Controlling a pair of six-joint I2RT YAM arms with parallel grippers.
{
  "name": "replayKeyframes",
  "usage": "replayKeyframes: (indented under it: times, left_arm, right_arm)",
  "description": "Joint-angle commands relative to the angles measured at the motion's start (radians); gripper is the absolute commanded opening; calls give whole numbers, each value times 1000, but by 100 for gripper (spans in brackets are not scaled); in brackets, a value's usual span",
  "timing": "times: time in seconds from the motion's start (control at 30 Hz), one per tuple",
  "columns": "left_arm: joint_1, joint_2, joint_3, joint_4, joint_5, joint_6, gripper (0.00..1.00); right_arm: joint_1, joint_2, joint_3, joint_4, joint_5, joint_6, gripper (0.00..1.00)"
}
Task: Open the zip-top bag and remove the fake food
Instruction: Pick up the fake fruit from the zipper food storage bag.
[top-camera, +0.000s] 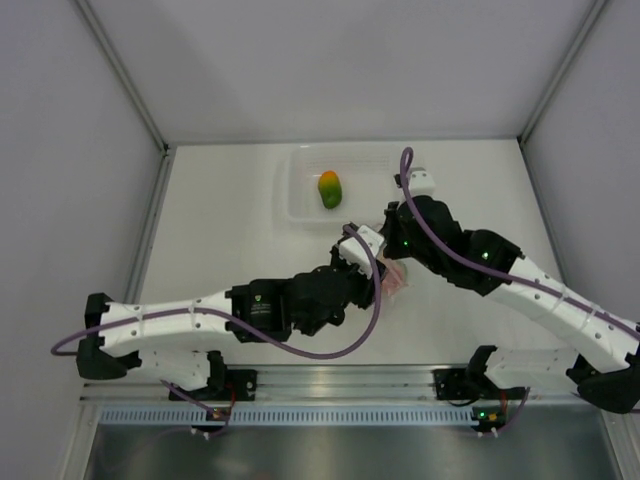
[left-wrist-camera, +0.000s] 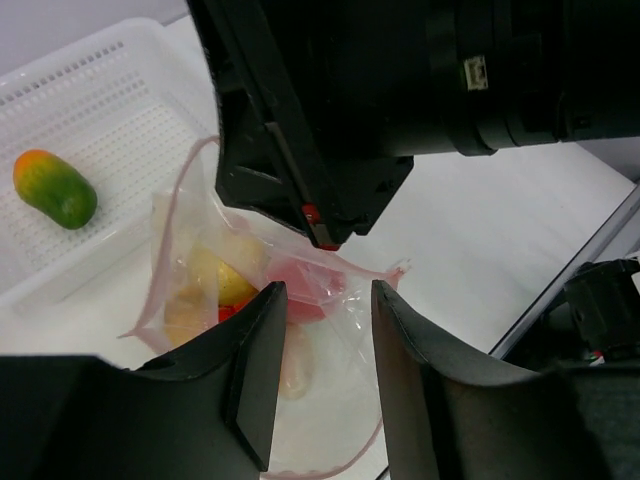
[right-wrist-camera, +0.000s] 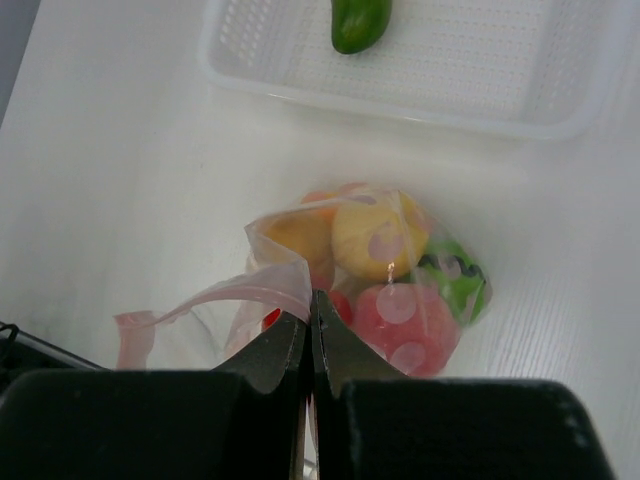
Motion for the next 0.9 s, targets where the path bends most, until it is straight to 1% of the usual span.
replayKeyframes:
  times: [0.0, 0.13, 0.17, 0.27, 0.4, 0.6, 0.8, 0.83, 0.87]
  left_arm:
    - [20, 48, 50, 3, 44, -13, 45]
    - [52, 95, 45, -14, 58, -39, 42]
    - [66, 105, 36, -14, 85, -45, 41]
    - [160, 131, 4, -13, 168, -95, 39]
    - [224, 188, -10, -13, 203, -115, 40]
    - [244, 207, -38, -1, 191, -123, 39]
    - [264, 242, -58, 9, 234, -129, 39]
    - [264, 240, -62, 9, 242, -140, 38]
    - [264, 236, -73, 19, 248, -143, 33]
  right_arm:
    - [5, 29, 100, -22, 70, -65, 0]
    - [-4, 33, 139, -42, 73, -82, 0]
    - [-6, 30, 140, -41, 68, -85, 0]
    - [-6, 17, 142, -41, 44, -88, 0]
    - [-6, 3, 133, -38, 29, -90, 0]
    - [-10, -16, 111, -44, 21, -105, 0]
    - [-30, -38, 107, -78, 42, -122, 0]
    - [-38, -38, 104, -78, 41, -128, 0]
    - [-56, -38, 100, -75, 39, -139, 0]
